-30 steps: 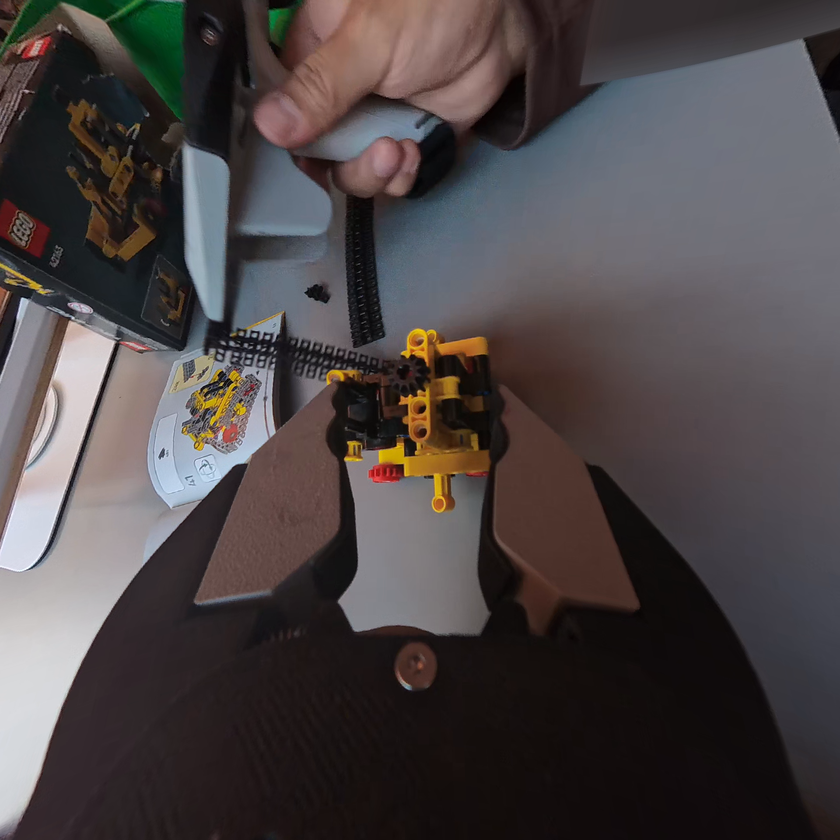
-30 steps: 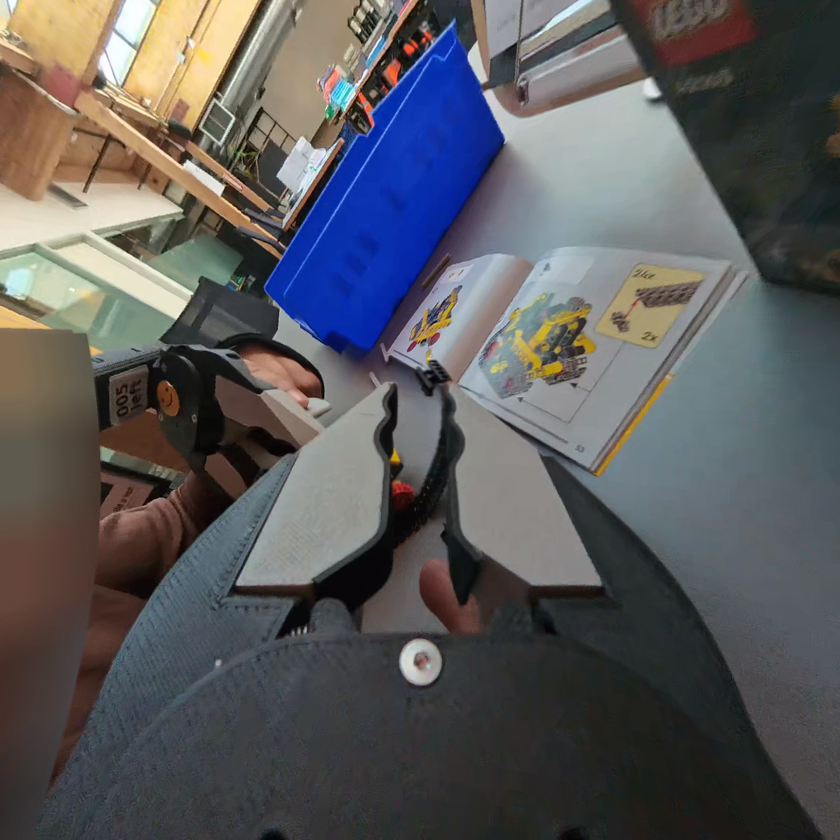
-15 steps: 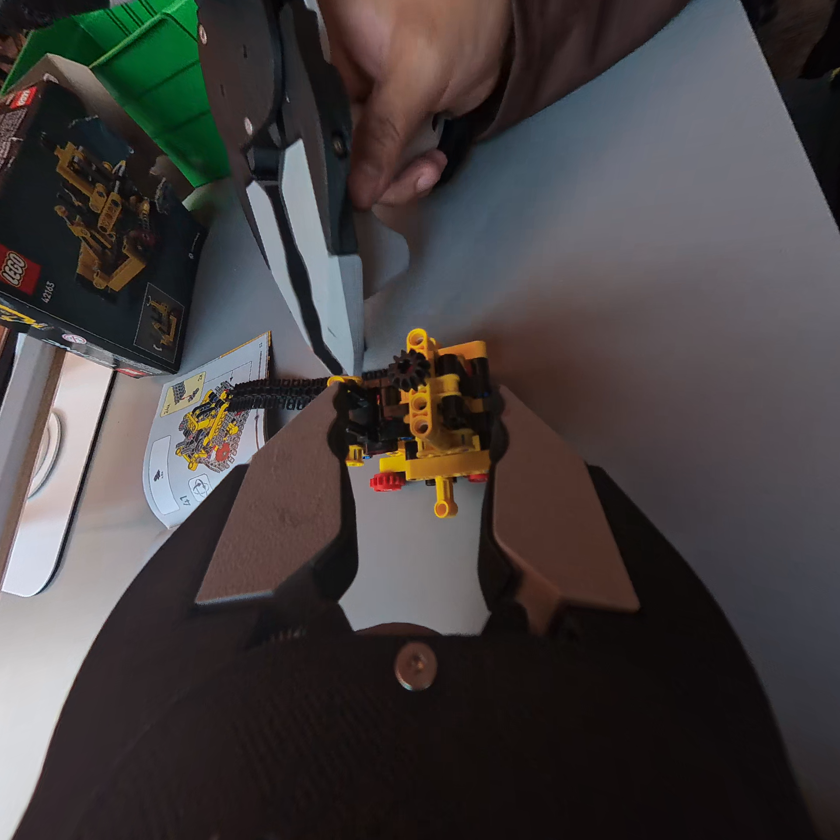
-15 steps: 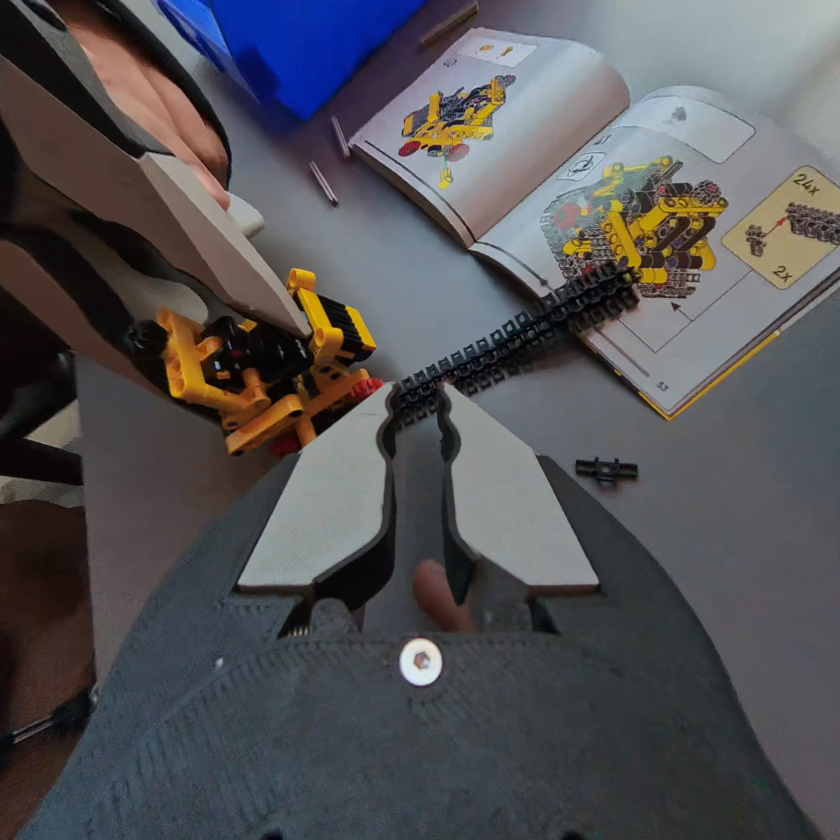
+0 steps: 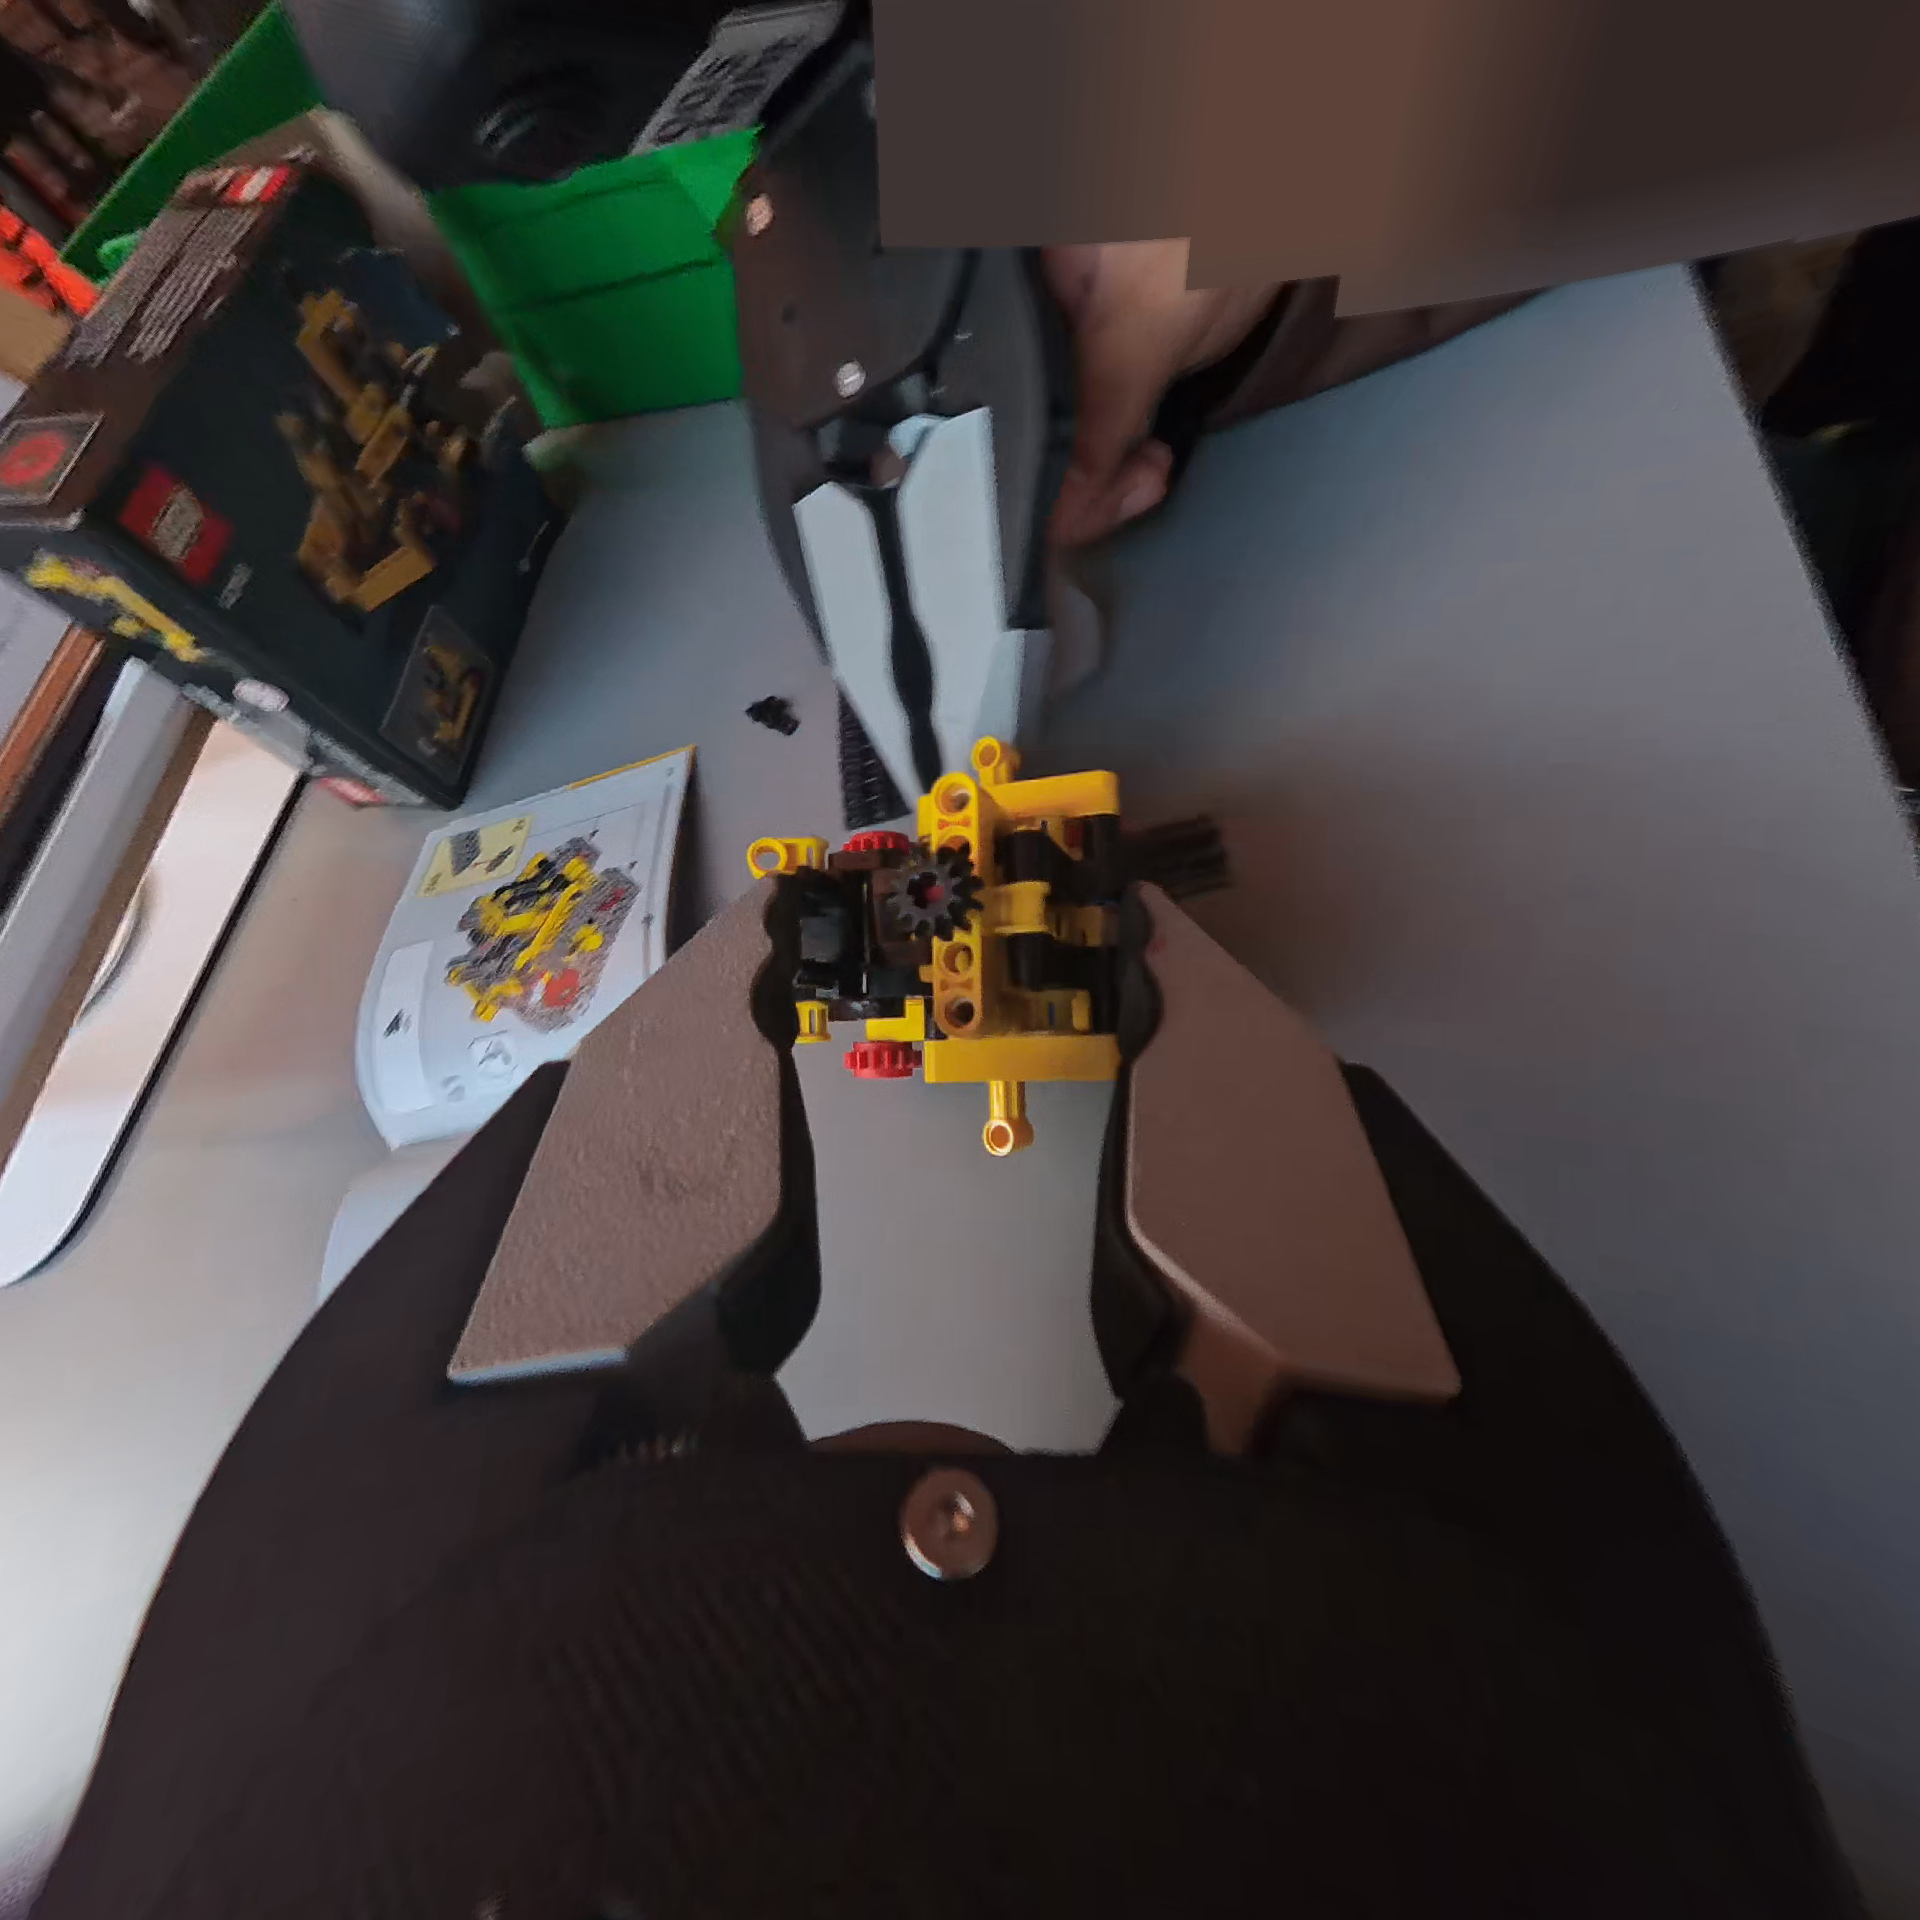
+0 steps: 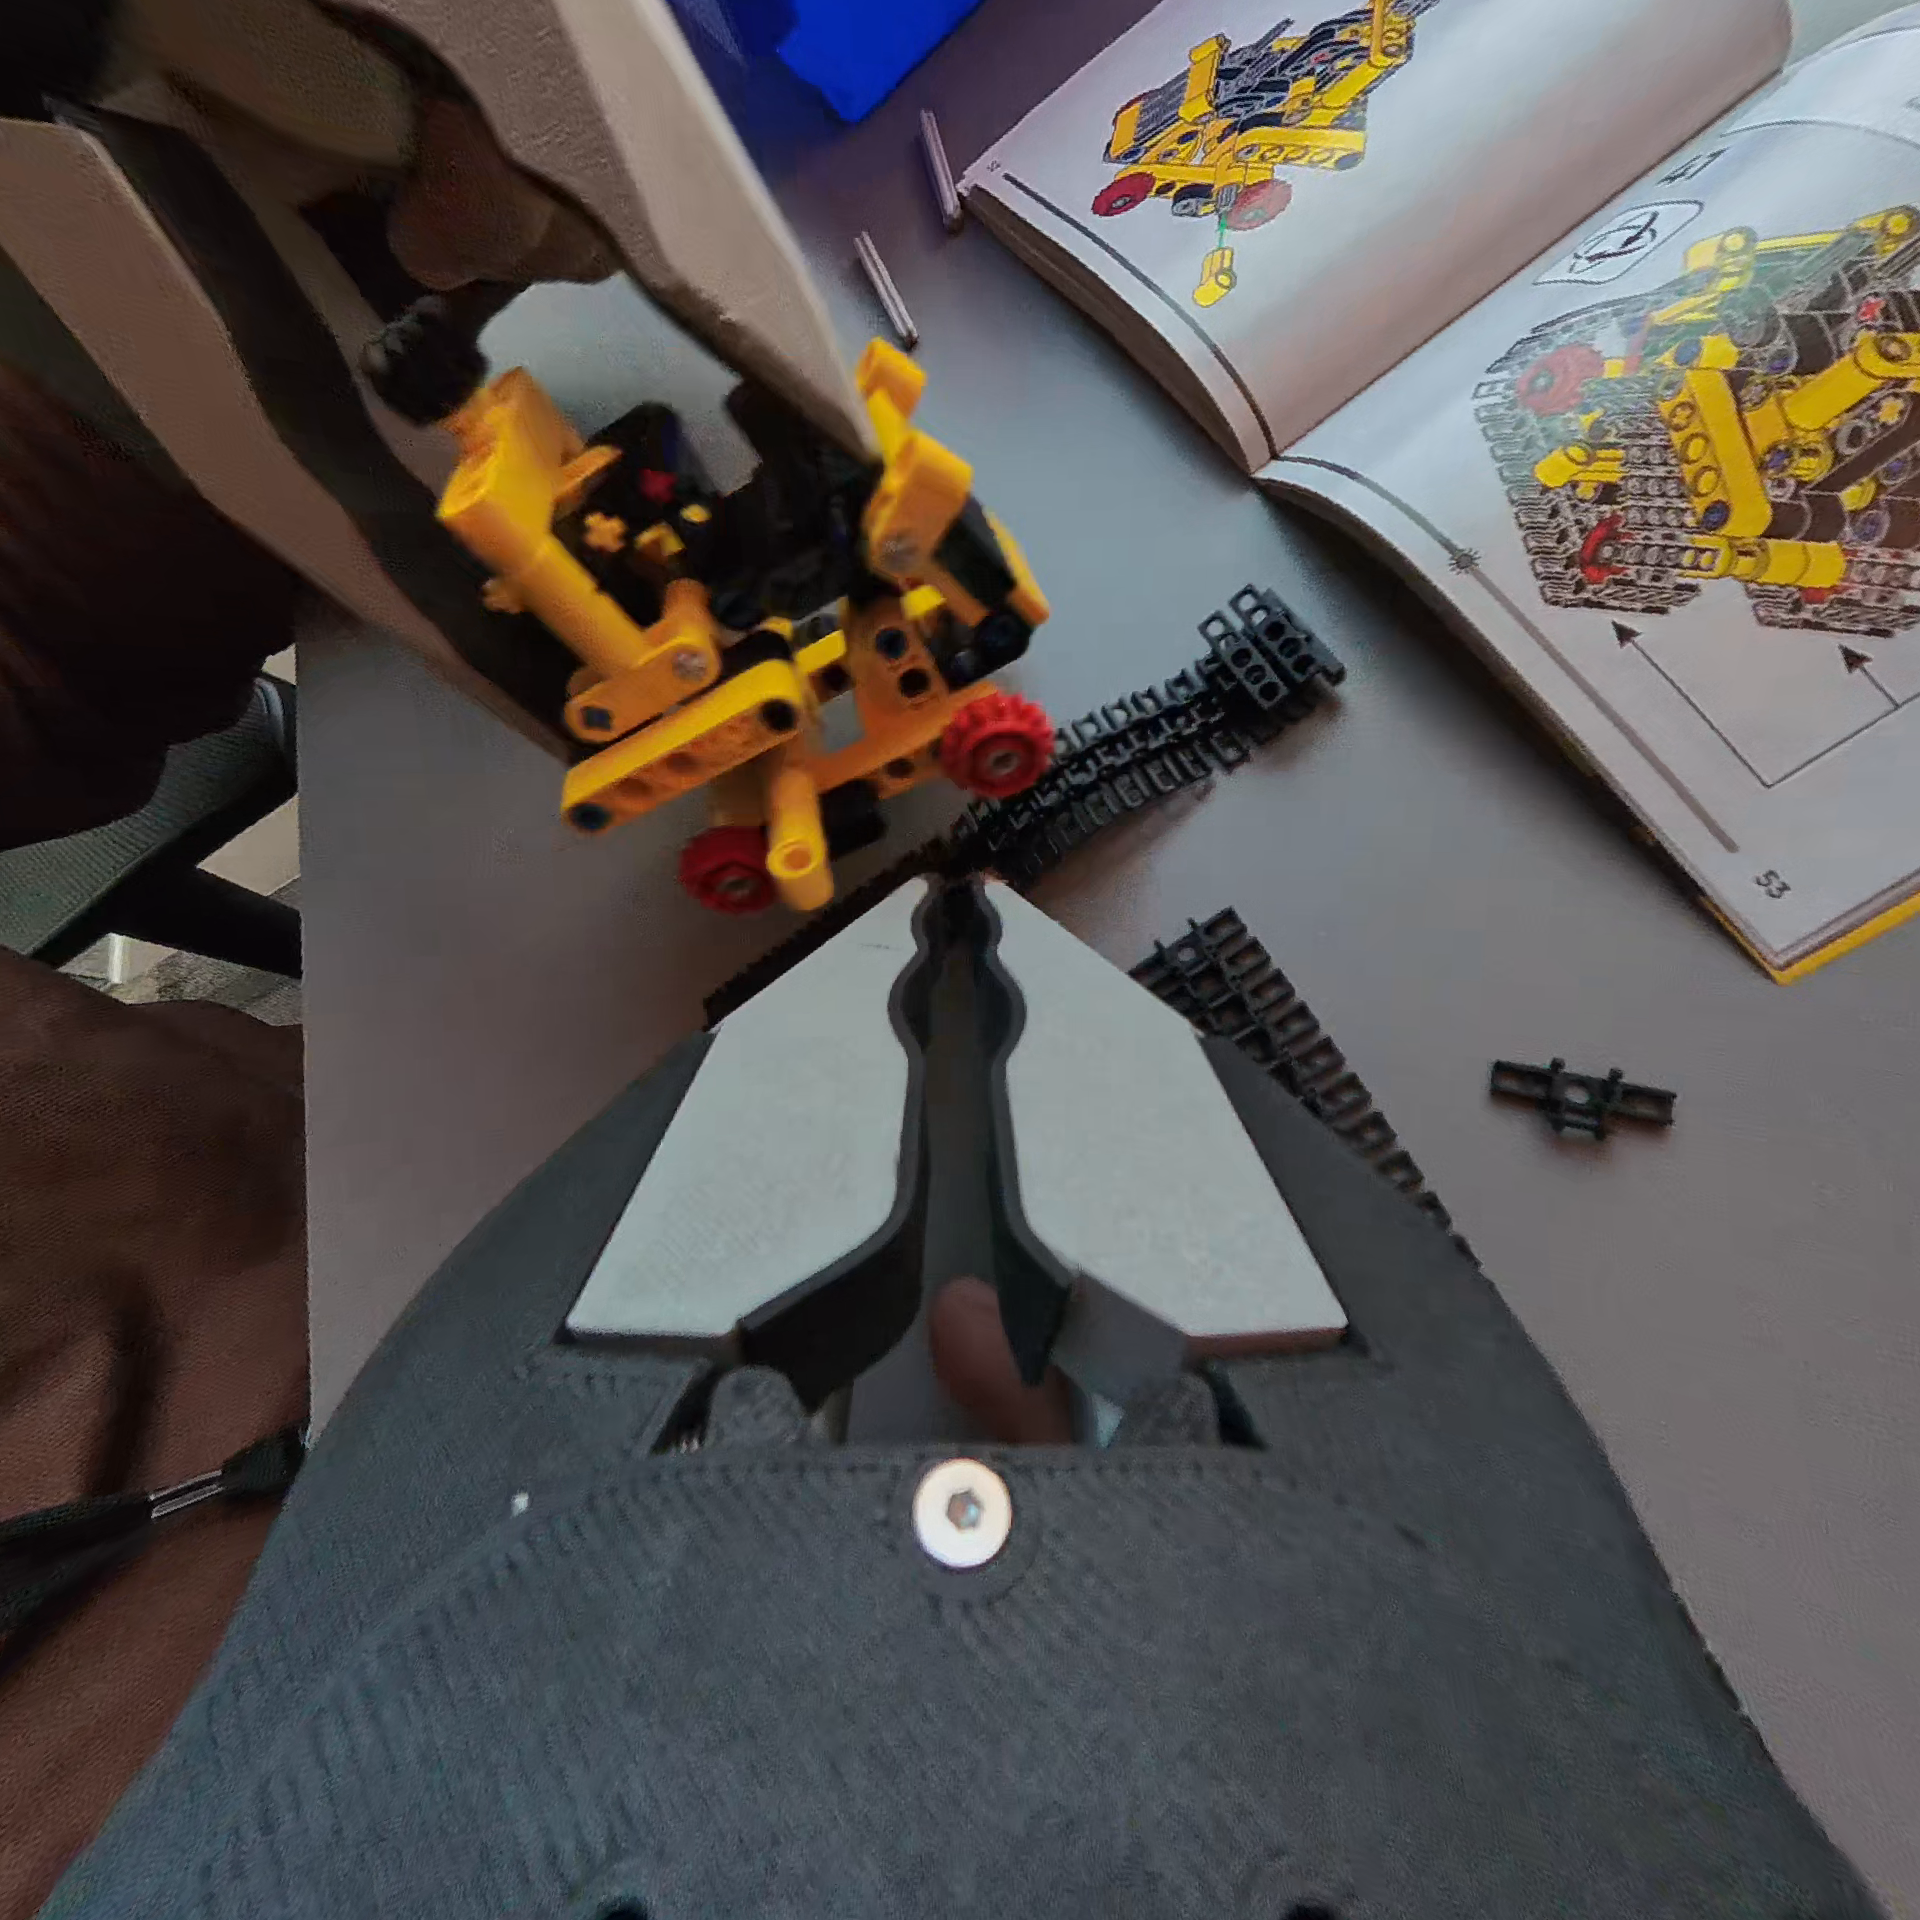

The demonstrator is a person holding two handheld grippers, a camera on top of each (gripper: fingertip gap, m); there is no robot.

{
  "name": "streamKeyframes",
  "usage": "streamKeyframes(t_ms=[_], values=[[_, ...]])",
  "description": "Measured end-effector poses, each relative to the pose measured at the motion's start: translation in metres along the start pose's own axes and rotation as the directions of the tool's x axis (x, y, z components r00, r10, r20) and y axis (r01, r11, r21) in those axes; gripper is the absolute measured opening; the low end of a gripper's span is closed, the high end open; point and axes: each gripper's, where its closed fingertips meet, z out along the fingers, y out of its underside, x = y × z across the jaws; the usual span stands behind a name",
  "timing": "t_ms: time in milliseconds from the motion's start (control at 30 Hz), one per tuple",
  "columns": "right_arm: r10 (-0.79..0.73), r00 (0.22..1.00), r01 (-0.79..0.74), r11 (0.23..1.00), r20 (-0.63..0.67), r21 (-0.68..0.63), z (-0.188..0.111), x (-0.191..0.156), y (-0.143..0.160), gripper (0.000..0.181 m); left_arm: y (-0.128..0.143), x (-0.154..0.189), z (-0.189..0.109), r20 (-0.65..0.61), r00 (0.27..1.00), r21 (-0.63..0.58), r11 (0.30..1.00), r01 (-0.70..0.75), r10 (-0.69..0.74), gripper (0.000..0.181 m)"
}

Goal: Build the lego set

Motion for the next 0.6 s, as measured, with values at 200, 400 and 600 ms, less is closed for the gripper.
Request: streamKeyframes(t_ms=[200, 400, 600], values=[[0.018, 0.999, -0.018, 1.000, -0.044, 0.005, -0.010, 0.007, 0.001, 0.001, 0.020, -0.017, 0.006, 0.046, 0.996, -0.095, 0.993, 0.077, -0.073, 0.059], [-0.024, 1.000, 0.024, 0.999, 0.007, 0.036, -0.016, -0.005, -0.005, 0.003, 0.011, -0.017, 0.008, 0.039, 0.997, -0.060, 0.995, 0.073, -0.071, 0.059], [-0.073, 0.994, 0.079, 0.994, 0.079, -0.075, -0.003, -0.021, 0.015, 0.000, 0.012, -0.017, 0.011, 0.043, 0.997, -0.083, 0.995, 0.061, -0.058, 0.059]])
